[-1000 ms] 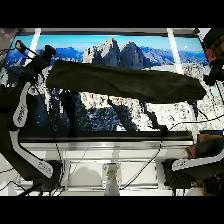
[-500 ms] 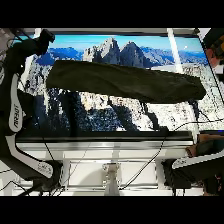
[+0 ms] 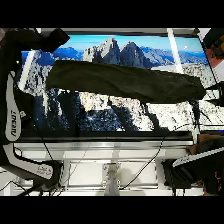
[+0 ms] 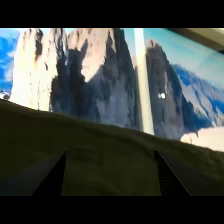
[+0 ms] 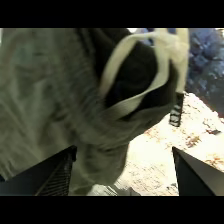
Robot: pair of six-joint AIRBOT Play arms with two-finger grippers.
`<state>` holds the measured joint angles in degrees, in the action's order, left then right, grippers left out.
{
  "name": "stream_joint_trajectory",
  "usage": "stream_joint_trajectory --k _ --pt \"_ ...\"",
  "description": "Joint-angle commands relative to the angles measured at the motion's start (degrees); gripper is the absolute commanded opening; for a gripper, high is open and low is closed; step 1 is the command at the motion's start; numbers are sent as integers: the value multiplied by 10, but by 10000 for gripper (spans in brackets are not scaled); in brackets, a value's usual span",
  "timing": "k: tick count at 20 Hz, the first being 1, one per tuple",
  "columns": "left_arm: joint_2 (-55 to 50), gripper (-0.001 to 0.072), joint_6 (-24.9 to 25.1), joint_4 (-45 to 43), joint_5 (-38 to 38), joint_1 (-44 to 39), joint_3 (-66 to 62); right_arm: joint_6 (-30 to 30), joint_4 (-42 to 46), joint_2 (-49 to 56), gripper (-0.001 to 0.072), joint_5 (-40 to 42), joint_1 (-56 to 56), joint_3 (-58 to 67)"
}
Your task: Fold the clothes and pants, and hang the long-sleeved shirts on hangers.
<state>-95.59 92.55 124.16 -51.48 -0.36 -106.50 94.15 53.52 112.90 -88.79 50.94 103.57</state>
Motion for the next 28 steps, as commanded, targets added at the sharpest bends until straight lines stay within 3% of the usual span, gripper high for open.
stream_joint_trajectory --k 1,6,14,18,19,20,23,25,26,27,28 --pt "3 605 9 2 -15 -14 -1 -24 -23 43 686 -16 5 1" --pt "3 603 9 2 -42 -14 -1 -42 -116 95 686 0 4 36" --pt "3 603 9 2 -88 -28 -1 -44 -115 129 684 23 -8 48" --pt "3 604 9 2 -88 -34 -1 -80 -115 142 663 48 -36 48" --pt "3 604 9 2 -88 -35 -1 -89 -116 142 545 60 -41 48" --pt "3 604 2 2 -88 -38 -1 -93 -114 142 343 60 -43 53" --pt "-4 593 -13 2 -88 -67 -1 -92 -115 140 40 23 -42 87" --pt "-16 317 -13 4 -83 -109 -1 -75 -114 135 39 1 -41 116" --pt "-24 127 -13 5 -68 -139 -1 -67 -115 132 39 -5 -42 129" --pt "-34 9 -13 9 -40 -172 -1 -59 -115 127 38 -6 -45 137" --pt "-43 10 -13 14 -2 -203 -1 -57 -115 120 39 -4 -49 137"
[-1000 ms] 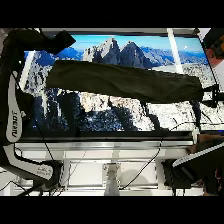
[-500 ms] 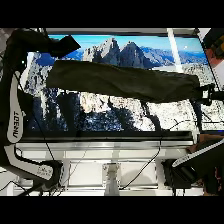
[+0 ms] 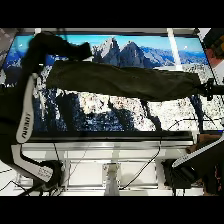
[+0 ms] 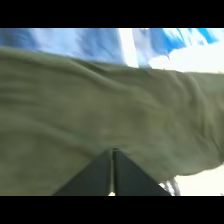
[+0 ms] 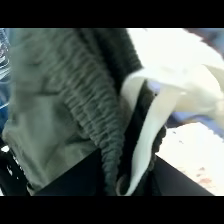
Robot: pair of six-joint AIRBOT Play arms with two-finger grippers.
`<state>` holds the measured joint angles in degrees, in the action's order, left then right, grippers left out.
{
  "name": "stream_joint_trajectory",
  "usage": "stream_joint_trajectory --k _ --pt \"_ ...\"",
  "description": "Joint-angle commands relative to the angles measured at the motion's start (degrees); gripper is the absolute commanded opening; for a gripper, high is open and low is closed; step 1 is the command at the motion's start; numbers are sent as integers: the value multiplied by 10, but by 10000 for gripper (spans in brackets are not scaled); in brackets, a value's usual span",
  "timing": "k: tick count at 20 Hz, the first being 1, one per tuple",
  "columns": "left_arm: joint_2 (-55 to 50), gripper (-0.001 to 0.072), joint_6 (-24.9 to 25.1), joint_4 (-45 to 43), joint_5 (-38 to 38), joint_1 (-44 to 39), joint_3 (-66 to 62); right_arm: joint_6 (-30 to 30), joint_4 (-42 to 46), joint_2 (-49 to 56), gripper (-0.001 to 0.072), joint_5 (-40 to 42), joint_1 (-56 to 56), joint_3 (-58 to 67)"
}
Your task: Fold the clothes and pants, and hang the long-sleeved shirts on hangers.
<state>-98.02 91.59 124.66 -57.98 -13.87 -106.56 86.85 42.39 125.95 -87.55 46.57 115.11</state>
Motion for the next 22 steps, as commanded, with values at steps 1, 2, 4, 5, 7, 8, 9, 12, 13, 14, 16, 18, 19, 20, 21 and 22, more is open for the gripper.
stream_joint_trajectory --k 1,2,4,5,7,8,9,12,13,14,16,18,19,20,21,22 --pt "-31 9 -19 12 118 -104 0 16 -1 -15 39 -15 -10 21" --pt "-45 7 -45 19 167 -135 0 16 -1 -17 39 -16 -17 21" --pt "-79 7 -77 34 238 -194 0 23 5 -17 39 -14 -32 21" --pt "-98 7 -77 36 249 -224 0 23 15 -17 39 -11 -40 21" --pt "-134 8 -83 36 264 -275 0 23 42 -17 39 -9 -56 21" --pt "-151 8 -90 36 280 -295 0 23 58 -17 38 -9 -63 21" --pt "-167 8 -97 36 300 -314 0 23 68 -17 39 -9 -70 21" --pt "-209 8 -134 36 352 -345 -1 23 75 -17 39 -9 -79 21" --pt "-222 8 -154 36 365 -348 -1 23 74 -17 39 -11 -80 21" --pt "-233 8 -174 36 368 -348 -1 22 74 -17 39 -14 -80 21" --pt "-250 8 -181 35 367 -347 -1 22 74 -17 39 -19 -81 21" --pt "-261 8 -182 35 361 -345 -1 22 74 -17 39 -26 -81 21" --pt "-264 8 -182 33 359 -343 0 22 74 -17 39 -30 -81 21" --pt "-266 7 -182 33 359 -342 0 22 73 -17 39 -33 -81 21" --pt "-268 7 -182 33 359 -339 0 22 73 -17 39 -38 -81 21" --pt "-269 7 -184 31 359 -335 0 22 72 -18 39 -42 -80 21"
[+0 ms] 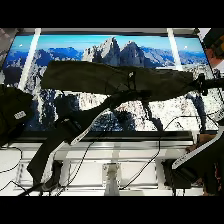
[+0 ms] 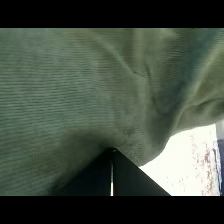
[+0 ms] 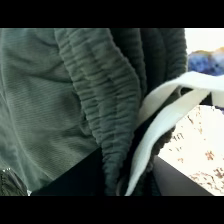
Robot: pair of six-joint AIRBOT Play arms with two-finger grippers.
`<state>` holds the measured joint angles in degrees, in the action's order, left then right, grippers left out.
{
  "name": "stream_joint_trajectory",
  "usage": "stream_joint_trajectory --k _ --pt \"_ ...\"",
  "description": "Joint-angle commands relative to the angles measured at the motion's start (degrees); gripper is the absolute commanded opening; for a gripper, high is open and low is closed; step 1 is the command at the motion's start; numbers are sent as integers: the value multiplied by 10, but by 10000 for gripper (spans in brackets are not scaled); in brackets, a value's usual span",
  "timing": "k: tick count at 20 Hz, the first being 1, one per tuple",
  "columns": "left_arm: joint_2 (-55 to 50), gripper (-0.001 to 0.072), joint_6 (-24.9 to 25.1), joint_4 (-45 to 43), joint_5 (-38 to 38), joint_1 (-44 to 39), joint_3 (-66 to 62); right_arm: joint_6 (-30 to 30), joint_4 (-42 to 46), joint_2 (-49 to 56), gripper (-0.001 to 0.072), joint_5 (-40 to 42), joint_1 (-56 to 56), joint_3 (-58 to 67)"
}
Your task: Fold the clothes and pants, and hang the long-sleeved shirts on hangers.
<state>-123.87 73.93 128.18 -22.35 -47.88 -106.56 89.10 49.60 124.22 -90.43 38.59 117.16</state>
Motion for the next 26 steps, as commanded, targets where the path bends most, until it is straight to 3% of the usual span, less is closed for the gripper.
stream_joint_trajectory --k 1,5,10,14,21,26 --pt "-11 8 -7 -5 2 9 0 -1 -1 -2 39 -14 -1 0" --pt "2 7 -7 -4 -6 28 -1 0 -8 -24 37 -9 -1 2" --pt "74 7 37 -14 -10 30 -1 0 -17 -85 36 0 -1 2" --pt "148 7 36 -87 -10 42 0 2 -44 -125 35 -1 -32 2" --pt "263 7 36 -246 -97 174 0 18 -41 -140 35 25 -250 2" --pt "316 8 36 -262 -188 278 0 67 22 -134 34 130 -434 -3"
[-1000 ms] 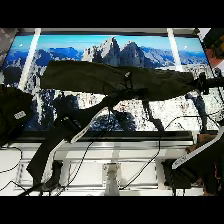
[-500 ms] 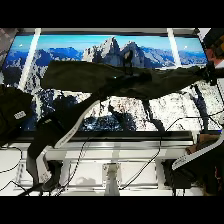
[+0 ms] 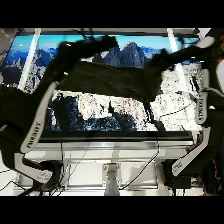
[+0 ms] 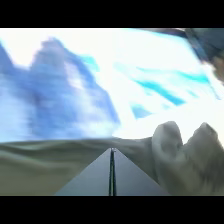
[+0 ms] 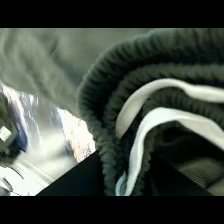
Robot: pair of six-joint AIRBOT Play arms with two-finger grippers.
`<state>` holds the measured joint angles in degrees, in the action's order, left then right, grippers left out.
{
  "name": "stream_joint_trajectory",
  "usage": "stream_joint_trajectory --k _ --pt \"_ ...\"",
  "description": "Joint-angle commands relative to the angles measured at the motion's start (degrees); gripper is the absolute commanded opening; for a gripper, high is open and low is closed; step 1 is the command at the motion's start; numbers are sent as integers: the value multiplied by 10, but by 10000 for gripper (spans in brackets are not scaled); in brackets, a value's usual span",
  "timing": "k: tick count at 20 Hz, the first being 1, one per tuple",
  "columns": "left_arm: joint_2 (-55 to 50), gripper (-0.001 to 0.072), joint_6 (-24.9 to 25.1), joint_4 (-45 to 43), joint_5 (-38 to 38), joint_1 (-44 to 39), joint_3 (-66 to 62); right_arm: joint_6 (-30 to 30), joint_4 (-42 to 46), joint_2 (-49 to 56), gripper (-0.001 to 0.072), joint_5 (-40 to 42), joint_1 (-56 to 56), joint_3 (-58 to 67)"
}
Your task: Fold the clothes and pants, and hang the long-sleeved shirts on hangers.
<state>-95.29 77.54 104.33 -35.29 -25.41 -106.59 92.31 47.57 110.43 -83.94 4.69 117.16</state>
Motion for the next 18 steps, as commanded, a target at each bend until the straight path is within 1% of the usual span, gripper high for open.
stream_joint_trajectory --k 1,3,4,5,6,8,10,13,14,15,16,17,18 --pt "36 7 1 -23 -71 64 0 50 47 13 35 78 -122 -3" --pt "42 9 0 -23 -87 78 0 73 48 42 43 117 -174 -3" --pt "42 9 0 -23 -92 83 0 74 49 54 161 144 -196 -3" --pt "42 9 0 -23 -98 86 0 76 49 59 400 162 -210 -3" --pt "42 9 0 -23 -103 87 0 75 52 59 572 176 -219 -3" --pt "42 9 7 -23 -108 87 0 75 53 54 574 175 -219 2" --pt "42 9 22 -23 -108 87 0 75 53 43 574 155 -203 2" --pt "42 9 27 -24 -108 87 0 73 54 25 573 103 -165 2" --pt "42 9 36 -23 -108 87 0 71 54 19 542 89 -148 2" --pt "42 8 39 -23 -108 87 0 70 54 13 440 79 -130 2" --pt "42 8 39 -23 -108 87 0 70 54 7 294 69 -109 2" --pt "42 9 39 -23 -108 87 0 70 54 2 131 64 -87 2" --pt "42 9 39 -23 -109 87 0 70 53 -4 39 62 -60 2"
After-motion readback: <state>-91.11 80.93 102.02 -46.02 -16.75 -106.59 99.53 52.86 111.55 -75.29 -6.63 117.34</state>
